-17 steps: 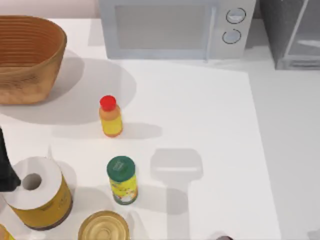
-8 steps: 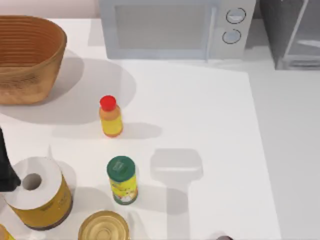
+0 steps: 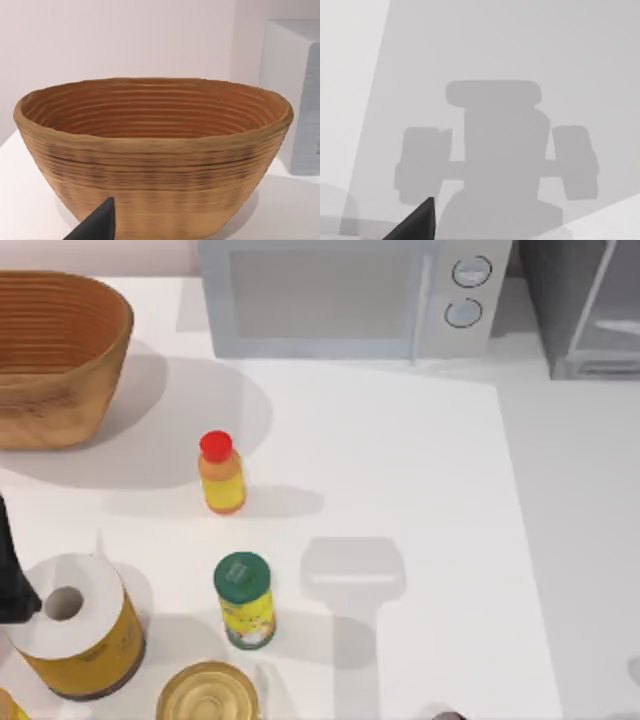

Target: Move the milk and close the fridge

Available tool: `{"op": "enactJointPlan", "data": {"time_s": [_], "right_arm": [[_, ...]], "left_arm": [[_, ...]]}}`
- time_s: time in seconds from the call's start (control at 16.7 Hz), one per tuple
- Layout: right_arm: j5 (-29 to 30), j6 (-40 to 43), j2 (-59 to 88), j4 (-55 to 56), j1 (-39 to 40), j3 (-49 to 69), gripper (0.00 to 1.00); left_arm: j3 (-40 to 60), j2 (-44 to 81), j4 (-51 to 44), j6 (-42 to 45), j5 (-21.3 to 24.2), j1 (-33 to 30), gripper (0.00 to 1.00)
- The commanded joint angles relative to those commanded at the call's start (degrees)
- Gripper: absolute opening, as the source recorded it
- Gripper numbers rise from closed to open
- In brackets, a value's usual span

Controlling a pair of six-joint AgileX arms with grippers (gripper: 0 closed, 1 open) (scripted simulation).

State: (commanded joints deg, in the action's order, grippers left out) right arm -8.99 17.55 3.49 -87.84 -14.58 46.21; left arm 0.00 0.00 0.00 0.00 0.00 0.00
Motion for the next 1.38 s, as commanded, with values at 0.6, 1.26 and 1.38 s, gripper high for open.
{"op": "enactJointPlan", "data": {"time_s": [0.6, 1.26, 1.38], "right_arm": [[-26.63, 61.18, 61.00, -3.15, -53.17, 20.08, 1.00], [-44.78, 100.18, 100.84, 2.36, -88.94, 30.43, 1.00], [-44.88, 100.35, 101.02, 2.41, -89.12, 30.48, 1.00]], "left_arm": [[0.00, 0.00, 0.00, 0.00, 0.00, 0.00, 1.00], [0.00, 0.00, 0.00, 0.00, 0.00, 0.00, 1.00], [0.00, 0.00, 0.00, 0.00, 0.00, 0.00, 1.00]]}}
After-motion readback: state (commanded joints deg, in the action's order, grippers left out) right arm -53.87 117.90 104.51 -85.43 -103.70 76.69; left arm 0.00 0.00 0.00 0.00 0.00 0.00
